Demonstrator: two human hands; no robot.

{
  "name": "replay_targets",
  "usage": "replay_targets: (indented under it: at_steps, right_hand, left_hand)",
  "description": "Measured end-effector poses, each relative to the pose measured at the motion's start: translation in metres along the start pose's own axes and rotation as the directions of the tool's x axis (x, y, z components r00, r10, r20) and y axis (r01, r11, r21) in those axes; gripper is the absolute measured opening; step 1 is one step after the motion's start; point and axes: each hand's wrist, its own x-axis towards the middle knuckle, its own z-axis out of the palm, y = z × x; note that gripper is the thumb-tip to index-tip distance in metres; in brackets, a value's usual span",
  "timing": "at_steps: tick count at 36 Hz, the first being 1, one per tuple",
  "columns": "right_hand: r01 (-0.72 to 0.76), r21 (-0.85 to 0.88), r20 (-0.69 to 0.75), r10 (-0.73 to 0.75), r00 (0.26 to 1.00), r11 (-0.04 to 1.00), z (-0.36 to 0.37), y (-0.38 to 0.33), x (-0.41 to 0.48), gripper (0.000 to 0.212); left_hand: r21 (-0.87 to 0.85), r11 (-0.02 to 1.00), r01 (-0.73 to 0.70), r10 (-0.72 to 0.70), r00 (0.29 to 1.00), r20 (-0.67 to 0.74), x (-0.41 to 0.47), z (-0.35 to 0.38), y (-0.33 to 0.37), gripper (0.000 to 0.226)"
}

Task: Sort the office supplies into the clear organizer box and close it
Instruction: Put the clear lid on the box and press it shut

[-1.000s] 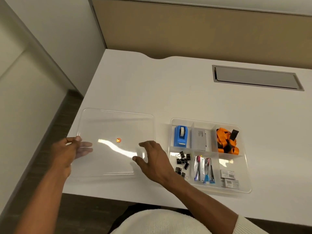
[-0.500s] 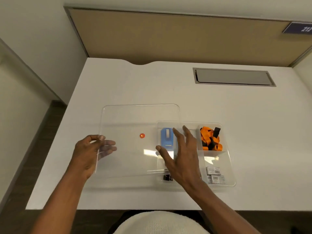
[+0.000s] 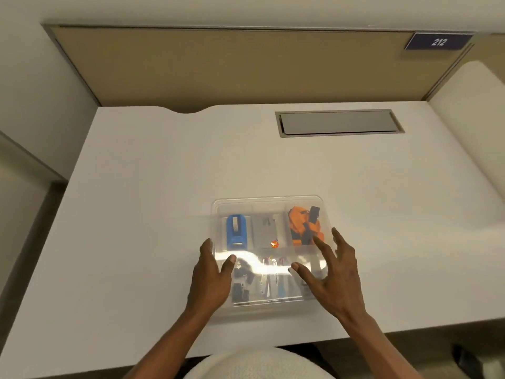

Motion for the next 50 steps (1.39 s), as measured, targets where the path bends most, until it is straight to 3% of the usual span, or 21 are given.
replay_targets:
  at_steps: [5,12,22,31,42,50]
  right_hand:
    - [-0.008,-0.026,0.048,0.009,0.999,1.000,0.004,0.015,0.003,0.086]
    - [0.026,-0.198,0.077,-0.011,0.997,0.980,0.015,0.021,0.002,0.087]
    - [0.040,-0.204,0.101,-0.019,0.995,0.978,0.033,0.031,0.009,0.091]
    - [0.017,-0.205,0.150,0.014,0.989,0.979,0.032,0.025,0.014,0.098]
    - [0.018,-0.138,0.190,0.009,0.982,0.990,0.008,0.014,0.003,0.102]
    - [0.037,-0.188,0.203,0.002,0.979,0.981,0.015,0.021,-0.018,0.108]
  left_hand:
    - [0.088,0.996,0.003,-0.003,1.000,-0.005,0.002,0.020,-0.001,0.078]
    - [0.287,0.956,-0.063,0.092,0.992,-0.087,0.011,0.033,-0.017,0.086]
    - [0.481,0.864,-0.152,0.256,0.954,-0.158,0.023,0.037,-0.028,0.101]
    - [0.495,0.852,-0.170,0.255,0.961,-0.110,0.028,0.038,-0.027,0.107]
    - [0.282,0.942,-0.182,0.211,0.975,-0.075,0.009,0.039,-0.025,0.102]
    - [0.437,0.867,-0.240,0.285,0.958,-0.038,-0.002,0.039,-0.040,0.107]
